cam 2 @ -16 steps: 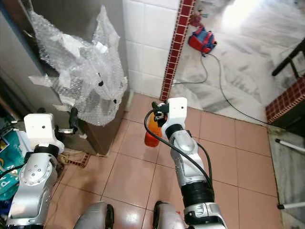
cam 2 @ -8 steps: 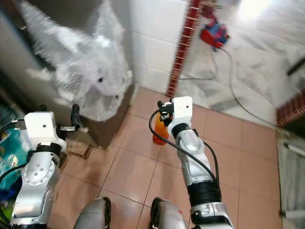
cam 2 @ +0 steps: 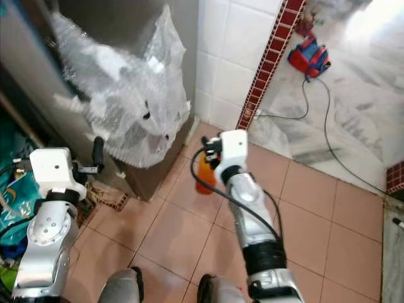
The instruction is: Restocking fridge
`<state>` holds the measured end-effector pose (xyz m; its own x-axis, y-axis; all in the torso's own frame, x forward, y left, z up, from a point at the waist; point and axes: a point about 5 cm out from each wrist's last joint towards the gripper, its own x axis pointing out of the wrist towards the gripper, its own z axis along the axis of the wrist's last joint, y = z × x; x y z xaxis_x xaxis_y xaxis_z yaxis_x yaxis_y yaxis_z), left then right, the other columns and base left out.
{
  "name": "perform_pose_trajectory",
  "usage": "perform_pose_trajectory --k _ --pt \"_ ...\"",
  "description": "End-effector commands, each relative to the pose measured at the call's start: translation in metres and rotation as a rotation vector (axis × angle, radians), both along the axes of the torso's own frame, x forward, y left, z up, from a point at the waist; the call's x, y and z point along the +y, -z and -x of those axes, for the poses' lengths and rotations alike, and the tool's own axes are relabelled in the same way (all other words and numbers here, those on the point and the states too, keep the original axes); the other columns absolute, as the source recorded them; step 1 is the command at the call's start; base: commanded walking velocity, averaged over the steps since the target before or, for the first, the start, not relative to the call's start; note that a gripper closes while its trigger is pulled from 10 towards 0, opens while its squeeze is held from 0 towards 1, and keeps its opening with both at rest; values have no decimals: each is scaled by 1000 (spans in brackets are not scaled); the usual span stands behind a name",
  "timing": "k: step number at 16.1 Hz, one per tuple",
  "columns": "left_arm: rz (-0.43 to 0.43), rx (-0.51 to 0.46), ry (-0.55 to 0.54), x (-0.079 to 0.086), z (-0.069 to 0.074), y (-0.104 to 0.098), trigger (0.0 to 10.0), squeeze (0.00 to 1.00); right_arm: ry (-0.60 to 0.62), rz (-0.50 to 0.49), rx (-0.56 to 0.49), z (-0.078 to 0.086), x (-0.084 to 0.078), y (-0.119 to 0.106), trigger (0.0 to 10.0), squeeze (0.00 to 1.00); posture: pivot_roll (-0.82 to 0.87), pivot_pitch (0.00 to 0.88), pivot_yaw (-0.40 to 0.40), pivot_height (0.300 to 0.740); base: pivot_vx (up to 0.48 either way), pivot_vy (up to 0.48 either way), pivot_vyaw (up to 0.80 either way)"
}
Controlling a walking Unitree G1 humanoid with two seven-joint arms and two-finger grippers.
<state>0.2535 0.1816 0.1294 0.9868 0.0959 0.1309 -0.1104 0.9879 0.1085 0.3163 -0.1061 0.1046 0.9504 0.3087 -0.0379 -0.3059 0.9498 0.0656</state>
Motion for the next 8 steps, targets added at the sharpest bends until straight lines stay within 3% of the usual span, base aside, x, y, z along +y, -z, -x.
perform_pose_trajectory --k 1,6,8 --pt "-1 3 5 0 1 1 10000 0 5 6 -24 -2 -2 -4 10000 0 132 138 -64 740 364 251 0" --pt "-4 7 11 0 1 1 10000 0 8 -1 -9 1 -3 0 10000 0 135 140 -58 740 345 289 80" --pt "1 7 21 -2 0 1 10000 0 5 3 -8 1 -3 2 10000 0 138 129 -56 740 0 0 0"
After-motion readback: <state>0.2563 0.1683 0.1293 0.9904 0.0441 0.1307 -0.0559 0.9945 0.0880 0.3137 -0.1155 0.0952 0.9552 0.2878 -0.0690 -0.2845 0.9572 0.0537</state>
